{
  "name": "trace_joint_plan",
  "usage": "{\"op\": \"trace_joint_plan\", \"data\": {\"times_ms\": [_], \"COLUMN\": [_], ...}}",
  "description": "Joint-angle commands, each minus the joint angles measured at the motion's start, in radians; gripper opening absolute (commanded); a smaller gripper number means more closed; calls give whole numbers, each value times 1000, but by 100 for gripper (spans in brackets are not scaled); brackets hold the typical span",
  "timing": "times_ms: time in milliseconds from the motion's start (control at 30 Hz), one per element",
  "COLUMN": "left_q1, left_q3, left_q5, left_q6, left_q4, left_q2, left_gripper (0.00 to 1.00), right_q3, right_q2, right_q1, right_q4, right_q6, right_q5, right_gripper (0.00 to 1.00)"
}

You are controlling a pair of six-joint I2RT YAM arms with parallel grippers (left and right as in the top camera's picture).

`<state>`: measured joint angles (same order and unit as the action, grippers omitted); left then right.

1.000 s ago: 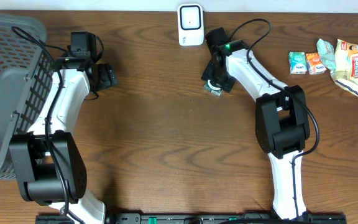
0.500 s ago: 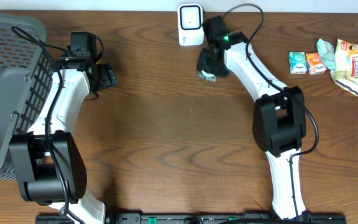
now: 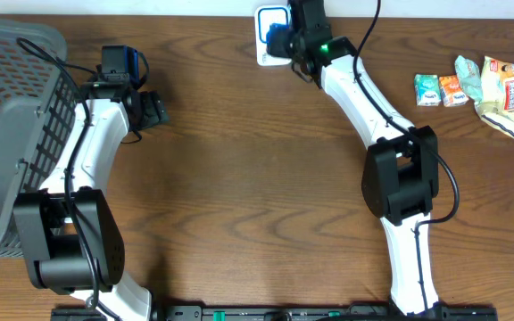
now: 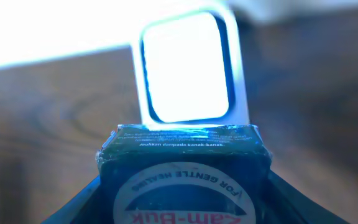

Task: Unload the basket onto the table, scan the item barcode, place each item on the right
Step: 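Hold the Zam-Buk tin against the scanner window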

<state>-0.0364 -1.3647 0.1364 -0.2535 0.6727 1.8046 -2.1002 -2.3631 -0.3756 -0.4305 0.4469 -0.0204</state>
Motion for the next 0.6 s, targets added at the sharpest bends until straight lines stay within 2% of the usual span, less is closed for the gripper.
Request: {"op": "trace_joint_plan", "data": {"times_ms": [0, 300, 433, 567], "left_q1": [0, 0, 0, 0], "left_q3": [6, 6, 6, 6], "left_q5": [5, 5, 5, 5], "left_q6": [13, 13, 13, 13], "left_q4": [0, 0, 0, 0], "left_q2": [0, 0, 0, 0], "left_gripper": [98, 97, 97, 98], "right_q3": [-24, -24, -24, -24], "right_q2": [1, -55, -110, -147], "right_q1": [-9, -20, -20, -21], "right_q4": [115, 451, 576, 614], "right_q6": [-37, -45, -45, -45], "right_q5": [43, 188, 191, 191], "right_gripper": [48, 51, 52, 52]}}
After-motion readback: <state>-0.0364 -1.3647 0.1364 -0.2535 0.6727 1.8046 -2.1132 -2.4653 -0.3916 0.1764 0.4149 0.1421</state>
